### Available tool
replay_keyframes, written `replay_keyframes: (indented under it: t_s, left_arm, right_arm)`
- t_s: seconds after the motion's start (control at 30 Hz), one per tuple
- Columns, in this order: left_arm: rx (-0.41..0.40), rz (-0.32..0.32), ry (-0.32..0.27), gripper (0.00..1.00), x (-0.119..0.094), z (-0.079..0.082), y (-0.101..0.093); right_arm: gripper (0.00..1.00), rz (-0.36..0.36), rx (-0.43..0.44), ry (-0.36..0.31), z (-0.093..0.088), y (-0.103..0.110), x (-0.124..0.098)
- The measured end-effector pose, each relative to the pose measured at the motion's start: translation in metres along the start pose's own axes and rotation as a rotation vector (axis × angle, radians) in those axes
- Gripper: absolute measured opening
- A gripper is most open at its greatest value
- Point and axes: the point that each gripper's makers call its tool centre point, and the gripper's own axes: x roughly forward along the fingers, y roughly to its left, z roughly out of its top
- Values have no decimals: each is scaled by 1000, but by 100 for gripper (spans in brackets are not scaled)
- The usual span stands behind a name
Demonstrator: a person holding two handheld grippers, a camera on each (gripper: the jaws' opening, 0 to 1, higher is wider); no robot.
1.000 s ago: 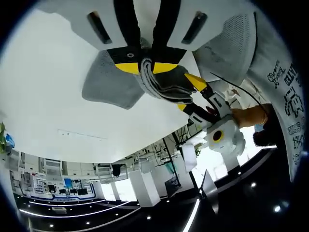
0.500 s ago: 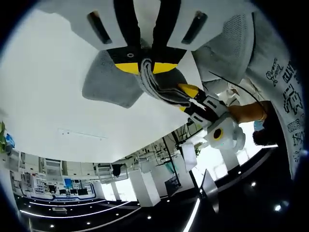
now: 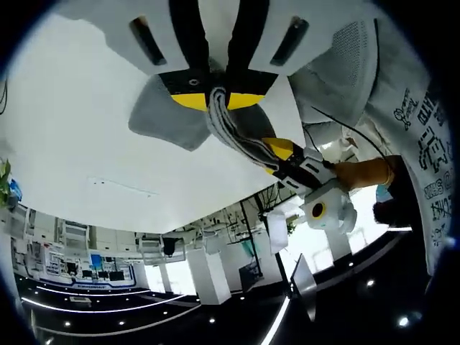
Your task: Fold the towel on the table until its edges align and the towel forms a compact rectangular stack.
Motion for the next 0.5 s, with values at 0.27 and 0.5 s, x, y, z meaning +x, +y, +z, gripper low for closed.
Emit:
replay_keyframes:
  t_s: [0.27,0.5]
  left_arm:
    - [-41,19,-29,10,8,8,11]
    - [-112,49,-45,10,19,8,30]
  right_arm:
    - [6,-4,-16,16,9,-20,10]
    - [6,1,29,18,13,-39,26]
